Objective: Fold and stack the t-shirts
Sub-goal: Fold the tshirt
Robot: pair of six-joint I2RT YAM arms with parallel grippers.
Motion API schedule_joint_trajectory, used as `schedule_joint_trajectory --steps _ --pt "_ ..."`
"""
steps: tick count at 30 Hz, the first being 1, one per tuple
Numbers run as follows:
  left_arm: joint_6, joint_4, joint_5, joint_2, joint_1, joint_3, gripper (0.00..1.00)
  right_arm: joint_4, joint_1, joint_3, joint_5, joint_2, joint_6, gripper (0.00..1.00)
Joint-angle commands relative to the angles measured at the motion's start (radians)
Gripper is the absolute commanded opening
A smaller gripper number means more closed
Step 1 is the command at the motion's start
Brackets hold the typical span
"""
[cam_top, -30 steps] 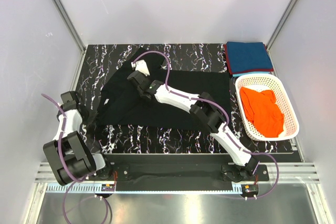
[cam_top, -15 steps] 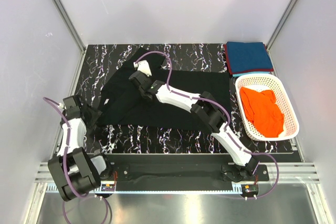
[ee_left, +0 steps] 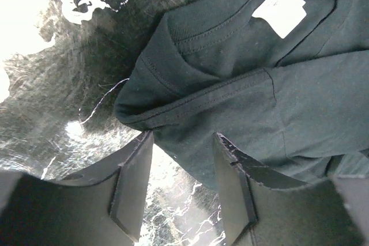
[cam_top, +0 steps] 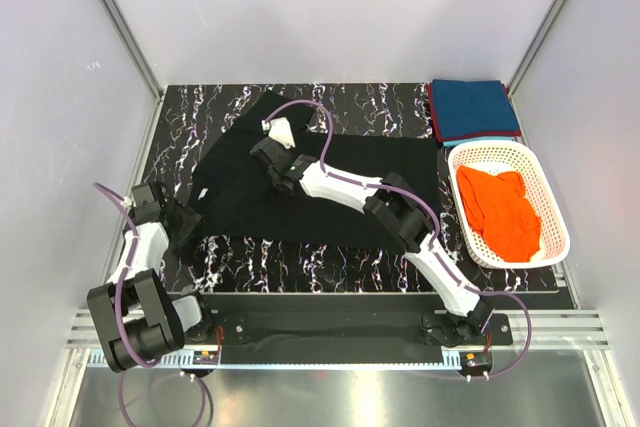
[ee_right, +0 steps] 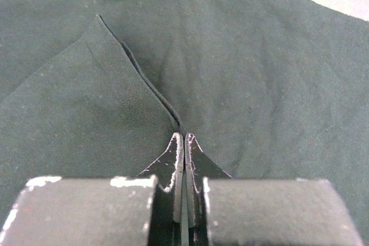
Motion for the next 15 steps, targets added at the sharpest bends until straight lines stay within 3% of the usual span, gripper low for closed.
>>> schedule_joint_trajectory --steps 1,15 --pt "0.014 0.036 -0.044 -0.037 -0.006 0.02 0.51 0.022 -0.017 -0.012 0.052 -0.089 0.031 0.0" --pt "-0.048 0.021 -0.144 -0.009 -0.078 0.012 0.49 0.024 -0.026 -0.046 0.021 -0.118 0.059 0.0"
